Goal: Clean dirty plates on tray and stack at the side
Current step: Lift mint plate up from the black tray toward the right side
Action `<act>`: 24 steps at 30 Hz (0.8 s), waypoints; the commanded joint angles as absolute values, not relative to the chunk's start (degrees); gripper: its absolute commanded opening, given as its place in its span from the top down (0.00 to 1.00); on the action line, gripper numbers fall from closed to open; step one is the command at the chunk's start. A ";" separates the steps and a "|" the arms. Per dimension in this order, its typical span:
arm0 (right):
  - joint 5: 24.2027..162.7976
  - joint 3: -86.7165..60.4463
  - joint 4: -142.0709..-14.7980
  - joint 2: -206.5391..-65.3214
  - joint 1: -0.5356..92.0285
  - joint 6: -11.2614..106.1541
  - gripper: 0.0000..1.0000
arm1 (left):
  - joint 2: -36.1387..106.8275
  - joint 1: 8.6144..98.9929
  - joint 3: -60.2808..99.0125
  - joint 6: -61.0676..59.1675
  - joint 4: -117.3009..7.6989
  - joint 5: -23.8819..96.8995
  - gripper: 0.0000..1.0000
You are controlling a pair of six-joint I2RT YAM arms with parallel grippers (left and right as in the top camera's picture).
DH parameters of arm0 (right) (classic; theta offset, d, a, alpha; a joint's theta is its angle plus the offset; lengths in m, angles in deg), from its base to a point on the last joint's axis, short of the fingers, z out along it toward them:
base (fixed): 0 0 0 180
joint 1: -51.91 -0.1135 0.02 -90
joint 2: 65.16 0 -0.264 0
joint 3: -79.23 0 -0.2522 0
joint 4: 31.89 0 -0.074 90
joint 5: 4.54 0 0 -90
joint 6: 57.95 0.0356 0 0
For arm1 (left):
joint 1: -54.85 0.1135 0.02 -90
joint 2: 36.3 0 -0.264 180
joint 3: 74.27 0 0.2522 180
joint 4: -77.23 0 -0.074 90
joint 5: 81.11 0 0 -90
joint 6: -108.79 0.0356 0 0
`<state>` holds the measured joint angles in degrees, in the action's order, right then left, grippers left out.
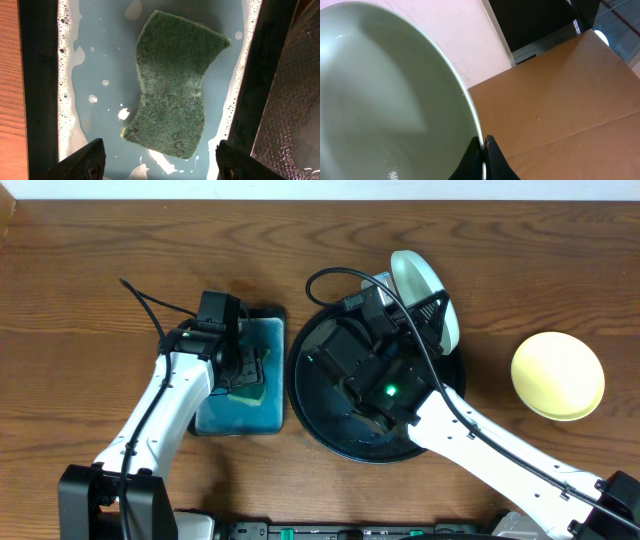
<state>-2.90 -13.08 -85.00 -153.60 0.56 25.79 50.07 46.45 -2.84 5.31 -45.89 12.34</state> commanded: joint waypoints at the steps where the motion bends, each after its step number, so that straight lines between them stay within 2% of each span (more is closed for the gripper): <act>1: -3.80 -12.99 -84.63 -152.73 0.29 27.32 0.99 | 50.31 46.58 -3.30 5.42 -45.76 11.61 0.28; 7: 14.32 -12.99 -85.40 -152.73 7.51 35.56 0.99 | 50.31 46.58 -3.30 5.42 -45.74 11.61 0.28; 13: 48.46 -12.99 -88.81 -152.73 18.26 45.54 0.99 | 50.31 46.58 -3.30 5.42 -45.74 11.61 0.28; 17: 69.18 -13.63 -89.16 -152.84 25.08 46.57 0.99 | 50.31 46.58 -3.30 5.42 -45.79 11.61 0.28; 24: 84.64 -15.64 -89.33 -152.88 33.87 46.64 0.99 | 50.31 46.58 -3.30 5.42 -45.76 11.61 0.28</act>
<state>72.05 -14.85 -89.26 -153.60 30.81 44.71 50.07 46.45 -2.84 5.31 -45.89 12.34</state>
